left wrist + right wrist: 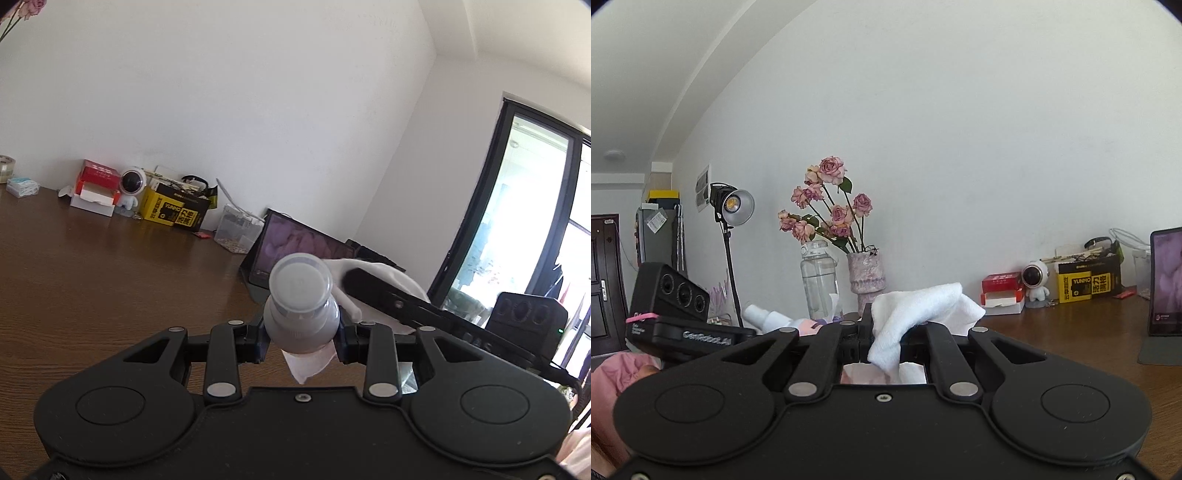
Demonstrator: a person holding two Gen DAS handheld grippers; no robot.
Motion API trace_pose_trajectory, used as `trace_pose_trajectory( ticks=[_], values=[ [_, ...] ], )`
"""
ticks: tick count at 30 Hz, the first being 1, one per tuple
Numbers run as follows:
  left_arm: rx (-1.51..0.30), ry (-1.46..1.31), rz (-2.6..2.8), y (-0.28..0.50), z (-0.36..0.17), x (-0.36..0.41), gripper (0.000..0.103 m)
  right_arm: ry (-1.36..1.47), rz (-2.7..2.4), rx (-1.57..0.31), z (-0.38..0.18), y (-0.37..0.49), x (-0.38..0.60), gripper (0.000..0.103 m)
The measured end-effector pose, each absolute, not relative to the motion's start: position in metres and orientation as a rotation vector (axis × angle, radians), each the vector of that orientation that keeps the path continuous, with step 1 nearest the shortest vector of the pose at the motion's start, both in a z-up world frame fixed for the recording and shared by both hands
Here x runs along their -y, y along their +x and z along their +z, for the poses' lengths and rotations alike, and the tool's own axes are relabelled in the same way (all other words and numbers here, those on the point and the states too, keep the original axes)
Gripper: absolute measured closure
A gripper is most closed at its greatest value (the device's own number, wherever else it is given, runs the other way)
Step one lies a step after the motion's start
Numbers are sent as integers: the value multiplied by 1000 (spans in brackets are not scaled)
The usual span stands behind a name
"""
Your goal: Clean container
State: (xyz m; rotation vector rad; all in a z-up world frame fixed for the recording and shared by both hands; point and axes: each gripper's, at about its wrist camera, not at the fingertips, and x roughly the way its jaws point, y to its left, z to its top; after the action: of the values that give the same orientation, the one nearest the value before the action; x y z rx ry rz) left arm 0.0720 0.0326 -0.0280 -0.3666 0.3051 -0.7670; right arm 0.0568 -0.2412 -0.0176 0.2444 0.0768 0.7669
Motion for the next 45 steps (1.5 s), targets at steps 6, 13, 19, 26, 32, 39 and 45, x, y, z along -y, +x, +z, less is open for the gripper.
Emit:
trace_pose_trajectory(
  ticks=[6,13,19,26,32,39,45],
  values=[
    [-260,-385,-842,59,-14,-27,70,331,801,-128,-27,81,246,96],
    [-203,-429,-821,64,-2,-26,70,462,937,-198,-55,85,244,96],
    [-230,-441,-762,79,-10,-29,70,438,989,-135,-49,61,248,96],
    [-272,-450,-746,81,-20,-36,70,464,971,-58,-31,61,267,96],
    [-258,-431,-809,67,-17,-33,70,468,957,-75,-24,88,268,96],
    [-183,-456,-860,57,-4,-37,70,506,1019,-164,-40,102,254,96],
    [-188,-496,-813,70,-6,-42,70,535,1080,-176,-52,79,250,96]
  ],
)
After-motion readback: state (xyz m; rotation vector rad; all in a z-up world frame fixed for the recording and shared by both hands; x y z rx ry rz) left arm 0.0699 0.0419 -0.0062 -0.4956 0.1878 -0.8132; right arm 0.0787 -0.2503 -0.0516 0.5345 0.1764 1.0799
